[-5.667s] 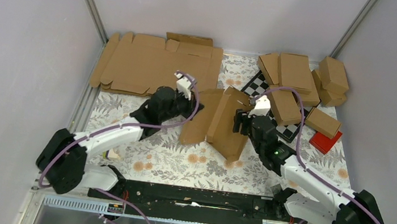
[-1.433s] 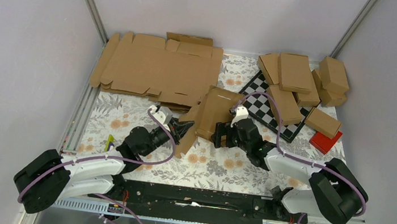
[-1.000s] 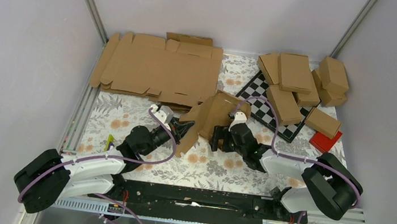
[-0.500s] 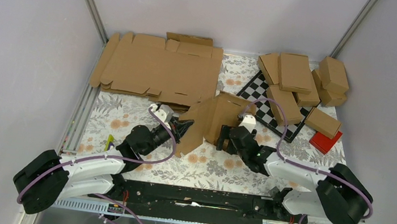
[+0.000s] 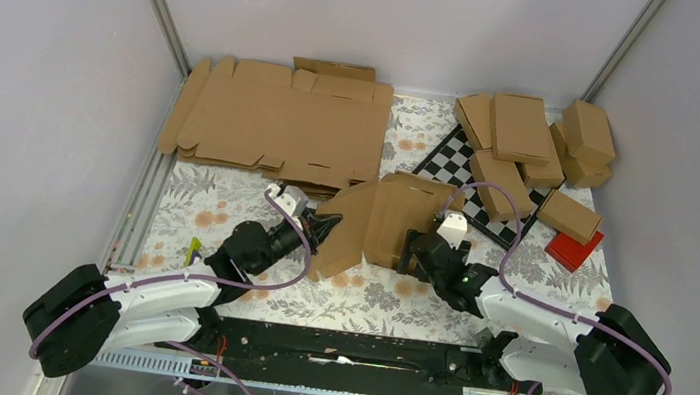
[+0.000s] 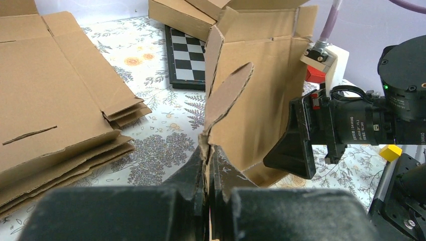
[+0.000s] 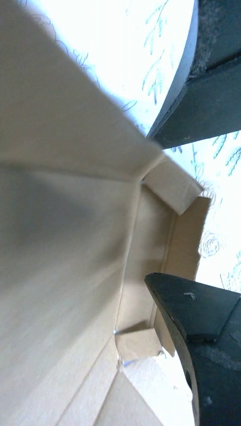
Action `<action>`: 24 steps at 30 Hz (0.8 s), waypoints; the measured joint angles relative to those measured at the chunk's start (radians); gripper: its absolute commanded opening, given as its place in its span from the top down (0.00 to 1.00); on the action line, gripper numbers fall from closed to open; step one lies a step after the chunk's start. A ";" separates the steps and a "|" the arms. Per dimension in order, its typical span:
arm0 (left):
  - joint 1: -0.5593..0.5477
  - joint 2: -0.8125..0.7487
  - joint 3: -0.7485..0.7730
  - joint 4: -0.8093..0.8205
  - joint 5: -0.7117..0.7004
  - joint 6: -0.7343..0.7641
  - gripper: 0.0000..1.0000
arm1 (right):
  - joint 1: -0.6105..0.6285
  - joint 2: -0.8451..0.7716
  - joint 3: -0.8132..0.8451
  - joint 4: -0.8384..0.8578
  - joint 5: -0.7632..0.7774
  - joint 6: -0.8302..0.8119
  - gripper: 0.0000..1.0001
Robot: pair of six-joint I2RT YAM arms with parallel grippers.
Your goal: Fold the paper box
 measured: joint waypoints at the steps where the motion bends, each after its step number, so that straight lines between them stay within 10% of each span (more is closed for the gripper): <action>1: -0.001 0.000 0.000 0.000 0.000 0.000 1.00 | 0.000 -0.005 0.000 -0.023 0.015 0.010 0.00; 24: -0.001 0.000 0.001 -0.003 0.000 0.000 1.00 | 0.000 -0.062 0.014 -0.036 0.015 -0.128 0.01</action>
